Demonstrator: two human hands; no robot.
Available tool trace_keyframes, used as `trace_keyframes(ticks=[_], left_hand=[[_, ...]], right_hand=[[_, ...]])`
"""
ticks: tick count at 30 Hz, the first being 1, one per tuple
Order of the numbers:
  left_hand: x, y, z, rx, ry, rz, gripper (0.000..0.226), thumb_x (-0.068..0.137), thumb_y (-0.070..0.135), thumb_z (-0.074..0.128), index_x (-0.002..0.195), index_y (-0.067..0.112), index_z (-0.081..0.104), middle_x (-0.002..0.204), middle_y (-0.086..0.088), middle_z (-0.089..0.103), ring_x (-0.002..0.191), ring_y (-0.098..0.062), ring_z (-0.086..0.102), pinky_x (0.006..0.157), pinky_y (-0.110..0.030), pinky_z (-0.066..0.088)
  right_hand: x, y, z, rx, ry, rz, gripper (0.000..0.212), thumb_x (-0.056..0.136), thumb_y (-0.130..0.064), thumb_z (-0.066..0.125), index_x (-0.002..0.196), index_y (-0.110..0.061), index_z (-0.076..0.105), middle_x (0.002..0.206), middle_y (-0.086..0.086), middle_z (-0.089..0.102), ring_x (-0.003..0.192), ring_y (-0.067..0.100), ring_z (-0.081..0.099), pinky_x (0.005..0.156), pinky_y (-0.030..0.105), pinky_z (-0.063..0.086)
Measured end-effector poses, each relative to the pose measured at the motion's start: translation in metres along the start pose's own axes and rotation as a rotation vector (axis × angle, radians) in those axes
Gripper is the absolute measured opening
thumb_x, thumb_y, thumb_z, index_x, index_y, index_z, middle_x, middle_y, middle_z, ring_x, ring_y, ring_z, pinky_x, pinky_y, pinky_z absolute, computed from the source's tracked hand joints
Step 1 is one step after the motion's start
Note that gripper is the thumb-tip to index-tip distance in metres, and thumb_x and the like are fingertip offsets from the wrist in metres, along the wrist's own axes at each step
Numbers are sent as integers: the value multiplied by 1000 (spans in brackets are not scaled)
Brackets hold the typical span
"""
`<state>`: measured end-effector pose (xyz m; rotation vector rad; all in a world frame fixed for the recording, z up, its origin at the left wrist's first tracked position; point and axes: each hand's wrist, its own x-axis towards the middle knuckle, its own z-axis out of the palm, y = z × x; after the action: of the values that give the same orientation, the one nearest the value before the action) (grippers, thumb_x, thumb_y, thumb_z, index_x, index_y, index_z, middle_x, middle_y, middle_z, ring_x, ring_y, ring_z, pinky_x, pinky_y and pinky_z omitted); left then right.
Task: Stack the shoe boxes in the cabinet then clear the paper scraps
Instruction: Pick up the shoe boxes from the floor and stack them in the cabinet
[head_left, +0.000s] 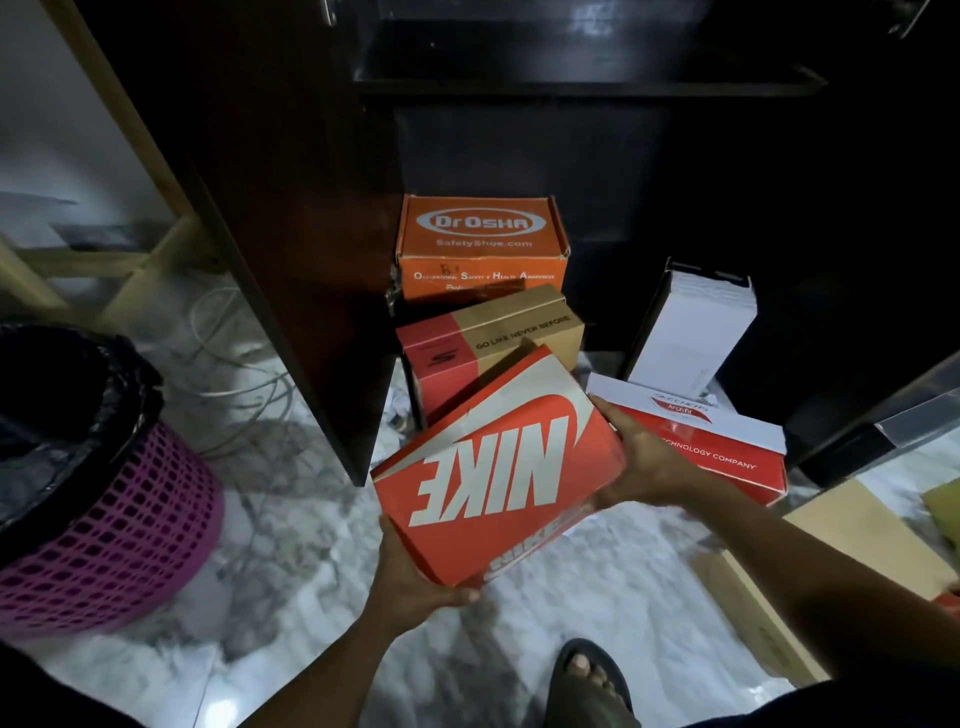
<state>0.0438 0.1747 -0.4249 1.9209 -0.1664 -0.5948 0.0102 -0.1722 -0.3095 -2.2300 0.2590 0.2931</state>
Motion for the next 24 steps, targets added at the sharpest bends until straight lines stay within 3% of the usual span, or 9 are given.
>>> trace_keyframes(ticks=[5, 6, 9, 13, 18, 20, 24], left_hand=[[-8, 5, 5, -23, -60, -11, 109, 59, 9, 97, 133, 37, 23, 116, 12, 62, 103, 4, 66, 72, -15, 57], [-8, 5, 5, -11, -46, -20, 109, 59, 12, 97, 133, 37, 21, 114, 14, 62, 99, 2, 67, 69, -13, 56], [-8, 6, 1, -14, 13, -25, 123, 49, 40, 101, 140, 43, 18, 114, 17, 67, 107, -10, 67, 76, -21, 58], [-18, 16, 0, -14, 79, 28, 133, 43, 61, 97, 149, 51, 16, 117, 25, 67, 105, 0, 67, 80, -21, 58], [-38, 37, 7, 11, 196, 126, 134, 48, 72, 89, 153, 54, 7, 133, 17, 61, 118, -10, 63, 92, -44, 59], [-42, 49, 11, 10, 242, 155, 137, 47, 76, 87, 153, 55, 3, 140, 11, 57, 124, -15, 59, 96, -49, 57], [-35, 84, 13, -18, 290, 239, 139, 46, 77, 86, 152, 58, -1, 148, 6, 51, 131, -15, 54, 101, -48, 54]], right_hand=[[4, 1, 2, 9, 15, -37, 126, 48, -28, 101, 144, -57, 24, 132, -17, 53, 121, 10, 56, 92, 35, 58], [4, 2, 1, 14, 16, -46, 125, 49, -26, 101, 144, -56, 26, 132, -17, 54, 120, 9, 57, 90, 32, 59], [-2, 3, -5, 68, 32, -60, 118, 53, -20, 100, 144, -51, 32, 129, -15, 58, 116, 10, 61, 85, 29, 61], [-19, 6, -18, 107, 69, -66, 121, 50, -28, 101, 146, -52, 30, 130, -15, 58, 115, 10, 63, 88, 34, 60], [-47, 5, -31, 79, 177, -72, 133, 51, -43, 100, 154, -49, 17, 137, -33, 43, 120, -12, 51, 93, 13, 49], [-55, 5, -38, 71, 222, -65, 136, 47, -50, 99, 155, -48, 17, 138, -37, 41, 123, -9, 52, 99, 23, 49], [-66, 10, -56, 30, 294, -48, 138, 41, -64, 95, 154, -47, 18, 140, -11, 52, 123, 14, 59, 103, 45, 53]])
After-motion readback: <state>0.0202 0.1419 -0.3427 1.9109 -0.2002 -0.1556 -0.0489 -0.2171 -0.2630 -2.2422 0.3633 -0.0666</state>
